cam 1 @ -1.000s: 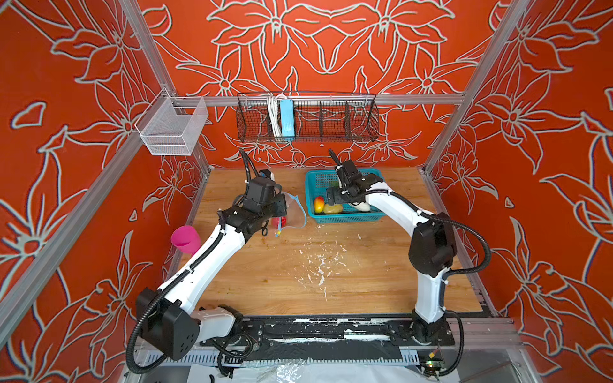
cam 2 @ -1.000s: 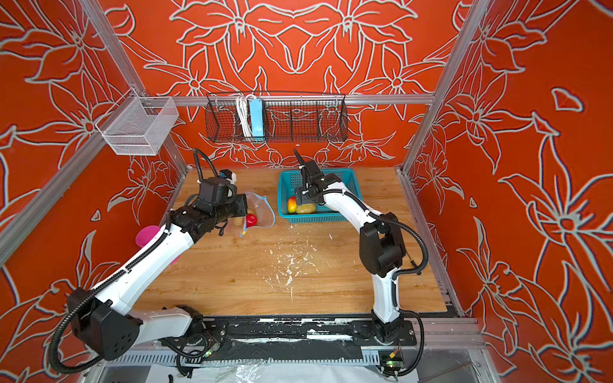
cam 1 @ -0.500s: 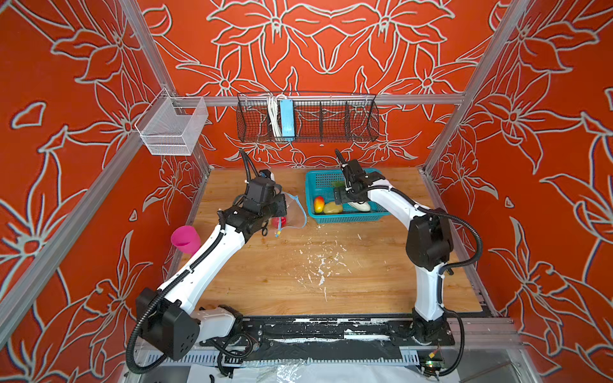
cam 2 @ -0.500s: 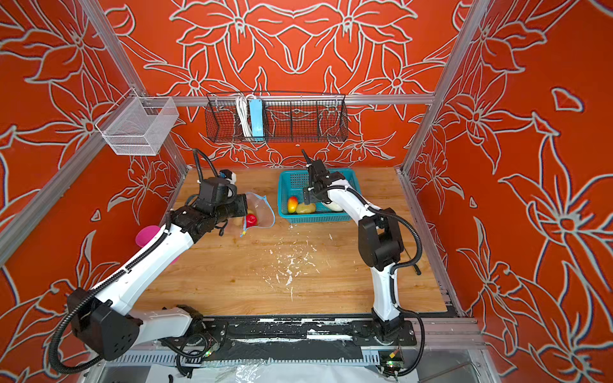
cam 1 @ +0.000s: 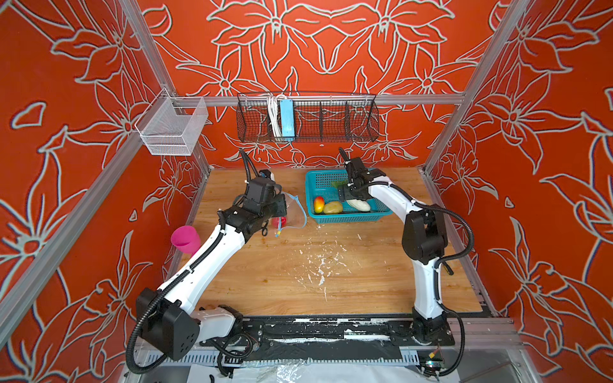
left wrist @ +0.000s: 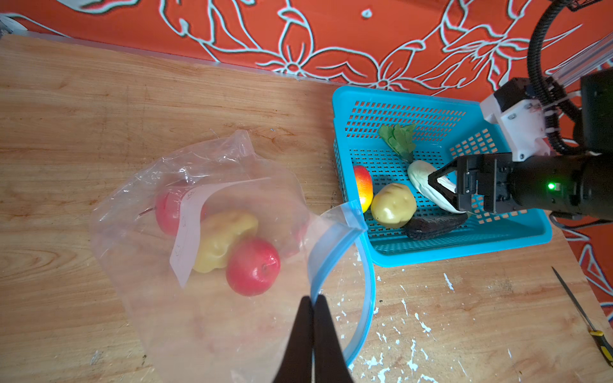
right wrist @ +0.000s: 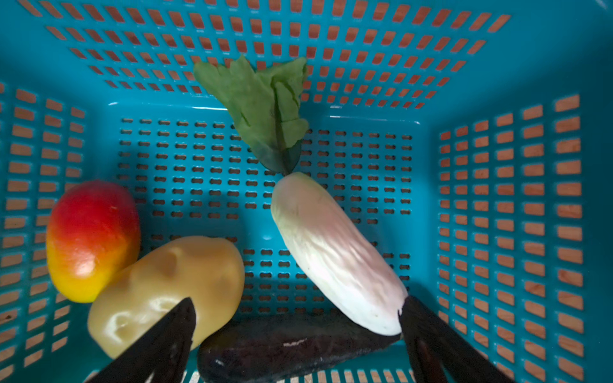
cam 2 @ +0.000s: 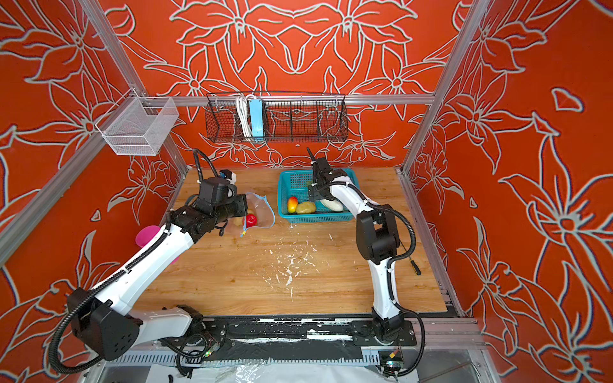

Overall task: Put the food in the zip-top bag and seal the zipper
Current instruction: 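Lower the right gripper into the basket and grasp the white cabbage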

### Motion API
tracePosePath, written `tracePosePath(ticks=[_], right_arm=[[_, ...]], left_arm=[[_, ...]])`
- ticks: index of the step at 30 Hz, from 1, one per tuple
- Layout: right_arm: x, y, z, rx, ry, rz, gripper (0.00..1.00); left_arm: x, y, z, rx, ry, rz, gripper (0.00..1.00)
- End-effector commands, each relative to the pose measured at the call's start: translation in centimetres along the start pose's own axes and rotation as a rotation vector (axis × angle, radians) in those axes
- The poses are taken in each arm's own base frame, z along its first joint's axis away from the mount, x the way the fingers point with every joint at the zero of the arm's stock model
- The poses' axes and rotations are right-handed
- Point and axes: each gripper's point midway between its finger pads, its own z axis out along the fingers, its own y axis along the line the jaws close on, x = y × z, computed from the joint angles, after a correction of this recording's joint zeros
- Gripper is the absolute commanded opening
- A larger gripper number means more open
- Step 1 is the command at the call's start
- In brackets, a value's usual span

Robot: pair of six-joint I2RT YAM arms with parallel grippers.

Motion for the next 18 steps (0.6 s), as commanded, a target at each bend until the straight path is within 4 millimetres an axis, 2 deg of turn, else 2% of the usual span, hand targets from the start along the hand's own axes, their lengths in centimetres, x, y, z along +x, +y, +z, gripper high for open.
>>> tracePosePath(ticks=[1,18], right_arm=[[0.4,-1.0,0.9,0.059,0.035,-0.041,0.98],[0.7,-1.7,3.9,0.081,0.122,-0.081,0.98]], left_arm=[[-1.2,-0.4,-1.1,0.013,-0.034,-0.014,0.0],[-1.2,-0.4,-1.2,0.016,-0.036,-0.015,0.0]])
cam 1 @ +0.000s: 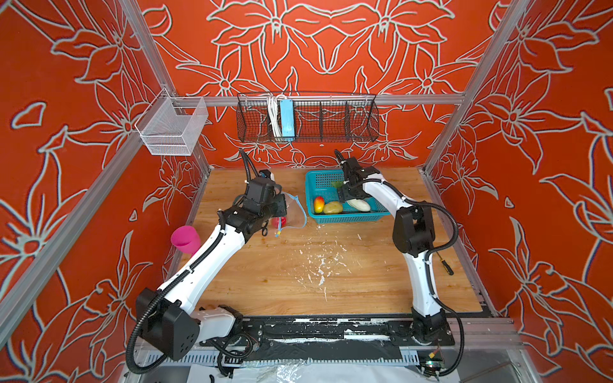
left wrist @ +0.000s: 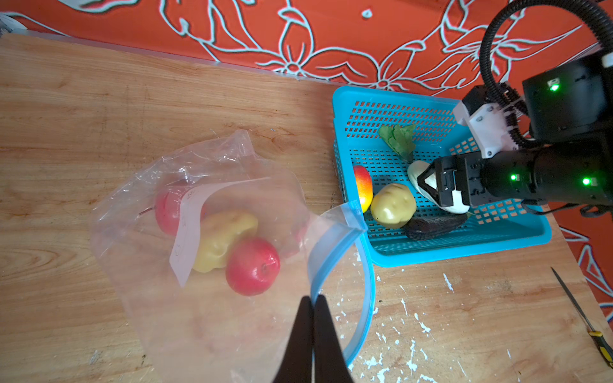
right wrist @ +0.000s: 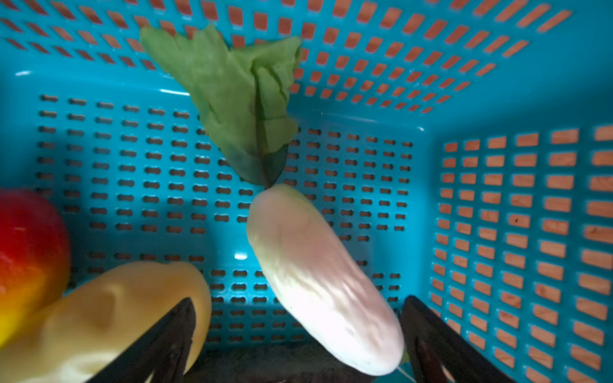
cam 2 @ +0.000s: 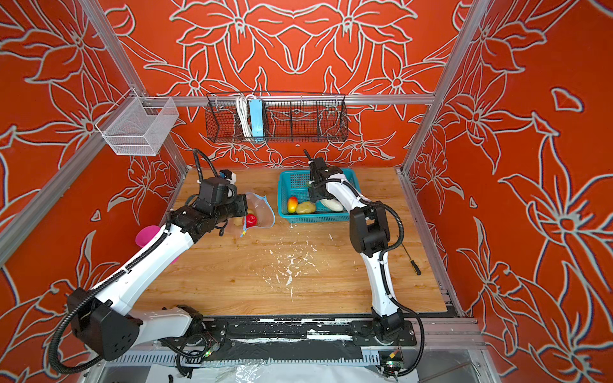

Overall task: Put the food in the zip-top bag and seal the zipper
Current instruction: 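Lower the right gripper into the basket and grasp the white cabbage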

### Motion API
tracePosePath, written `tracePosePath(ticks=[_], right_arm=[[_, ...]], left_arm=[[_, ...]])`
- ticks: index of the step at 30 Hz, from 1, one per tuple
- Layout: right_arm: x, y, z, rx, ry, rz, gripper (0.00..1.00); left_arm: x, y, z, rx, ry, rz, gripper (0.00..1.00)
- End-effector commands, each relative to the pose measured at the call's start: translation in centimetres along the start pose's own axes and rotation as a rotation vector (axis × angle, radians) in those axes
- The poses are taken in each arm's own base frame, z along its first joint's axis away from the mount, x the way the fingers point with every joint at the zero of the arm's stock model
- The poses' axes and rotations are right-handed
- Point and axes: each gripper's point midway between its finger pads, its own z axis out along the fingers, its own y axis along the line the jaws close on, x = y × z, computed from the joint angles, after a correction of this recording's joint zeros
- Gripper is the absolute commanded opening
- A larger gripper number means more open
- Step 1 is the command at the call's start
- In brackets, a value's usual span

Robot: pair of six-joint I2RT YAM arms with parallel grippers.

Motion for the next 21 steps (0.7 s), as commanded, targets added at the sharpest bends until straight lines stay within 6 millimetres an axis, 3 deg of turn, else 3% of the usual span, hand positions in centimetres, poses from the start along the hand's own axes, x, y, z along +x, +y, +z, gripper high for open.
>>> tracePosePath(ticks=[1,15,21], right_arm=[[0.8,-0.4,1.4,0.003,0.051,-0.009,0.98],[1.1,-1.0,4.5,0.003,0.104,-0.006,0.96],[0.6,-0.7,4.9,-0.016,0.09,-0.017,0.93]], left_arm=[[-1.2,-0.4,-1.2,0.019,-0.035,-0.014,0.0],[-1.2,-0.6,-1.3,0.028,-0.036,-0.015,0.0],[-1.3,-0.6,-1.5,0.029,-0.04,-0.015,0.0]])
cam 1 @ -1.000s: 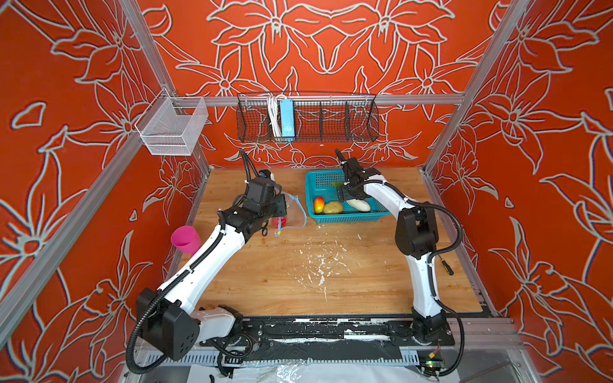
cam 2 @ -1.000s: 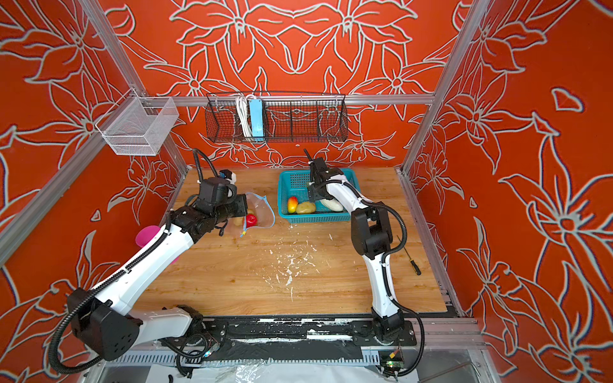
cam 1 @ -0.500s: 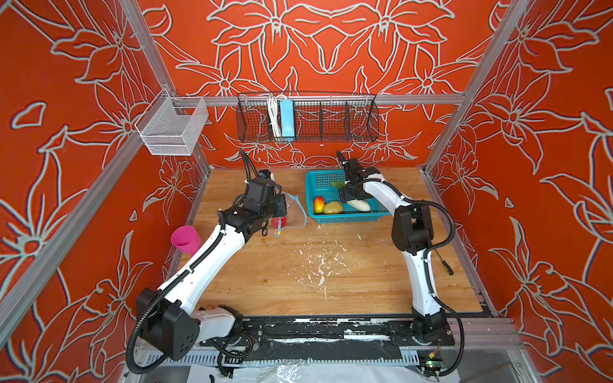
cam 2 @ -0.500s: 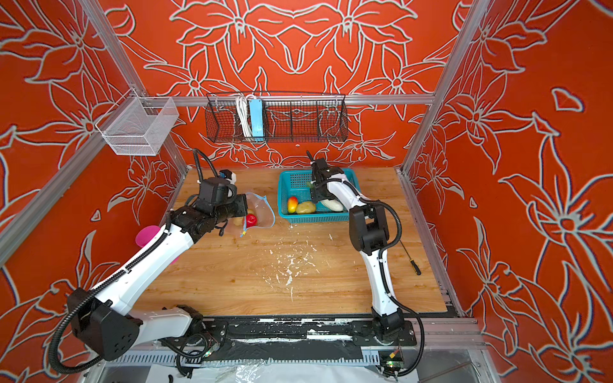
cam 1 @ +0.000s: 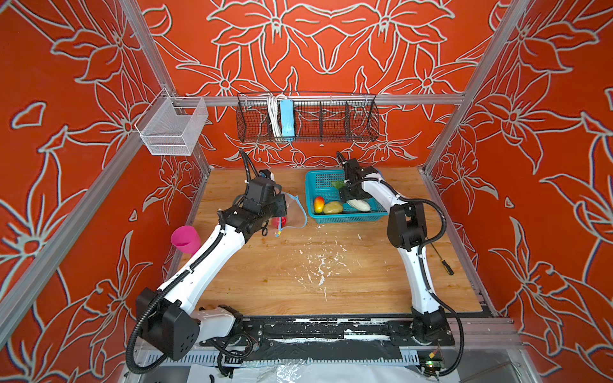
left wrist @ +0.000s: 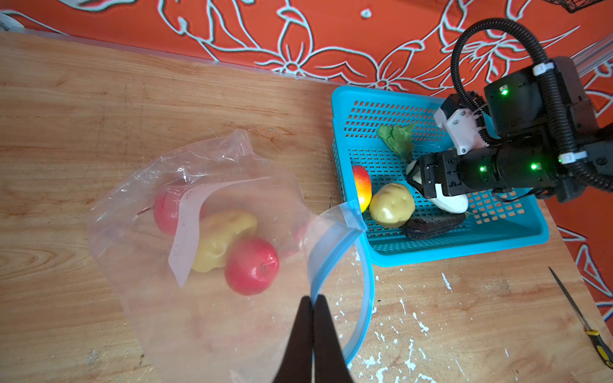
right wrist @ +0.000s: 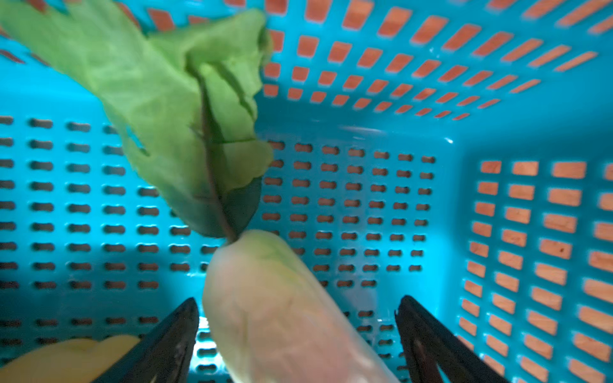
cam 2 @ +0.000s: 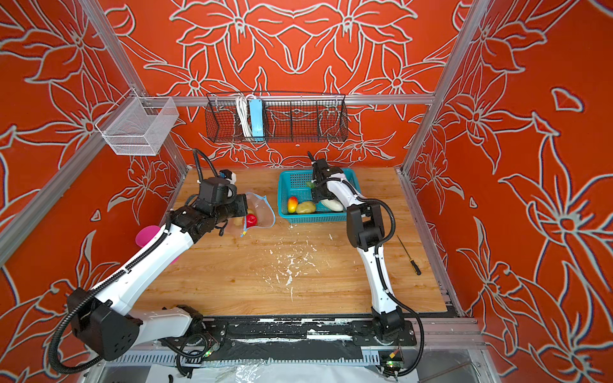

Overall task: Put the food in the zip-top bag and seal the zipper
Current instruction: 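Lower the right gripper into the basket and grasp the white cabbage, then lift the white cabbage upright out of the basket with the right gripper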

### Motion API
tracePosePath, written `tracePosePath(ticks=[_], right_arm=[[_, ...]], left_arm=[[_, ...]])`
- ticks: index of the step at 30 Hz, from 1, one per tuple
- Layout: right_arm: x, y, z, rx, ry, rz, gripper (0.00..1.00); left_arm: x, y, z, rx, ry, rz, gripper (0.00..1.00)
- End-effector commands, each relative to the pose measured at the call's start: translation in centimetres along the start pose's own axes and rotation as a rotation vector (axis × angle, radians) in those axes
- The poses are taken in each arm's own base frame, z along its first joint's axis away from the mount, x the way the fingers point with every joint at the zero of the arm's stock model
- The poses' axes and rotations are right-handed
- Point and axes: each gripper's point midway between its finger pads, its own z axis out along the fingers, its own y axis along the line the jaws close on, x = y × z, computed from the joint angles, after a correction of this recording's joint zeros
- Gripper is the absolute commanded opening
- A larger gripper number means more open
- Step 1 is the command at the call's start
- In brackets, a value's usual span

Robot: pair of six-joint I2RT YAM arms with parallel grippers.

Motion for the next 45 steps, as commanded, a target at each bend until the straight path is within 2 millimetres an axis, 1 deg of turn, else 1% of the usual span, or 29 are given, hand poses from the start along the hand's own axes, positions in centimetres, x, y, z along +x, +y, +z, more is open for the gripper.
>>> tracePosePath(ticks=[1,7,12,16,21,25,28,31,40,45], right_arm=[[0.5,0.0,0.9,-0.011,0.029,-0.023,0.93],[1.0,-0.1,1.8,-0.002,0.049,-0.032,0.85],[1.1,-0.1,2.0,-0.004,0.05,-0.033,0.65],[1.0,-0.1,2.0,-0.008,0.049,-0.031,0.53],[0.7,0.0,1.0,-0.026,0.035,-0.005,0.47],[0.2,0.3,-0.5,-0.071,-0.003,0.025,0.46],[-0.6,0.3,-1.8,-0.101,-0.039,0.052,0.46],[-1.1,0.6,-2.5,-0.134,-0.061,0.072,0.45],[-1.3,0.9,-2.9,-0.169,-0.076,0.105,0.44],[-1.7,1.1,-3.8,-0.209,-0.11,0.142,0.42]], left_arm=[[-1.4,-0.6,-1.5,0.028,-0.043,-0.013,0.0],[-1.4,-0.4,-1.6,0.022,-0.046,-0.013,0.0],[-1.4,-0.4,-1.6,0.02,-0.048,-0.013,0.0],[-1.4,-0.4,-1.6,0.019,-0.046,-0.012,0.0],[-1.4,-0.4,-1.6,0.021,-0.046,-0.014,0.0],[-1.5,-0.5,-1.8,0.024,-0.052,-0.013,0.0],[-1.4,-0.4,-1.7,0.023,-0.051,-0.014,0.0],[-1.3,-0.5,-1.6,0.025,-0.047,-0.014,0.0],[-1.5,-0.4,-1.8,0.023,-0.054,-0.014,0.0],[-1.4,-0.5,-1.7,0.023,-0.051,-0.01,0.0]])
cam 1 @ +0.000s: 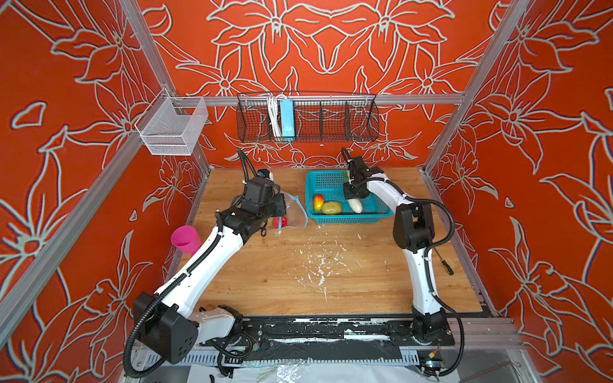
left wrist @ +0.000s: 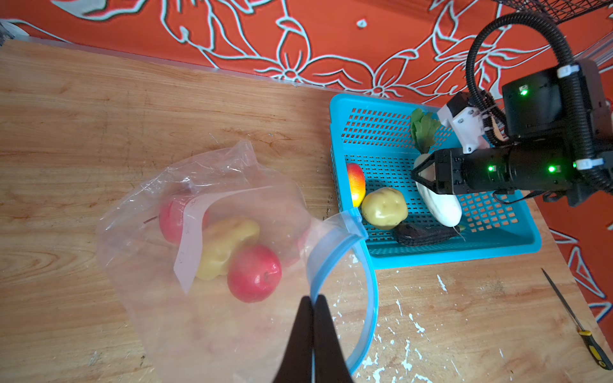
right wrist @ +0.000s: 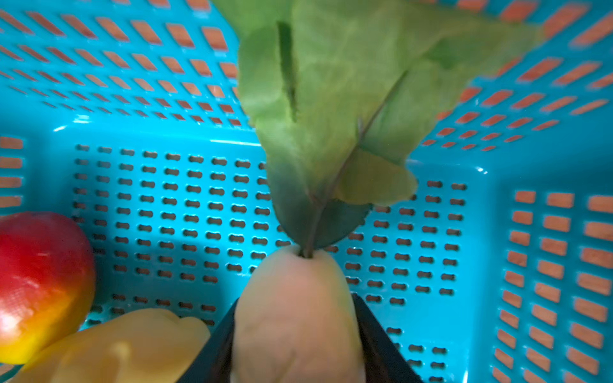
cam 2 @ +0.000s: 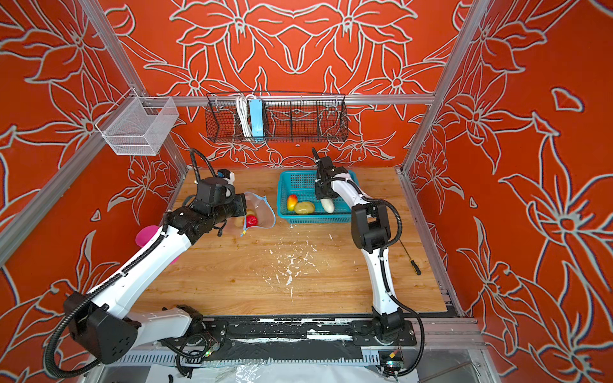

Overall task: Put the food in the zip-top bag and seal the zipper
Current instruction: 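Lift the white cabbage upright out of the basket with the right gripper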

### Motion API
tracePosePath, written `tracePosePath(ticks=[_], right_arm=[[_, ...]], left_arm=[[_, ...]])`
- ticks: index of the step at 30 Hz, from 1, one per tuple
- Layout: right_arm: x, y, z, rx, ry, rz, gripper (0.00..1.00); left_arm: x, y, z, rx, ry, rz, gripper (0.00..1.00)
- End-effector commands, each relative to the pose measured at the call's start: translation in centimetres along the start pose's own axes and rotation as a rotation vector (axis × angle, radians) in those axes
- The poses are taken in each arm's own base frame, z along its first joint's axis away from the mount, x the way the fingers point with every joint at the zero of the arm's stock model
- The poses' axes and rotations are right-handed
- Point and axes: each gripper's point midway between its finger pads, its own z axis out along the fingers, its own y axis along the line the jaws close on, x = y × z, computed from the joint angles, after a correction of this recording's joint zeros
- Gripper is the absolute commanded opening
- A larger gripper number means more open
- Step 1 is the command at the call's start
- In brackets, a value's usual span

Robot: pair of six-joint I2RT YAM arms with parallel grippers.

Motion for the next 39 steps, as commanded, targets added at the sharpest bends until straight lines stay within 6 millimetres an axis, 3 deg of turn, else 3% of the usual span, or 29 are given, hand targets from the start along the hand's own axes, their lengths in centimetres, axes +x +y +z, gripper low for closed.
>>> tracePosePath(ticks=[1,14,31,39], right_arm=[[-1.3,0.3,-2.4,-0.052,-0.064,0.054,0.42],[-2.8,1.5,-5.5,-0.17,-0.198,0.135,0.4],[-4.7,3.4,-12.0,-0.363,-0.408,0.216,0.38],[-4.6,4.1,-15.3,-0.457,-0.476,0.271,0.37]], left_arm=[[-1.0,-0.3,-1.0,0.014,-0.031,-0.009,0.0],[-1.0,-0.4,-1.0,0.018,-0.031,-0.012,0.0],[-1.1,-0.5,-1.3,0.026,-0.037,-0.018,0.0],[-1.3,-0.4,-1.4,0.019,-0.04,-0.029,0.0]])
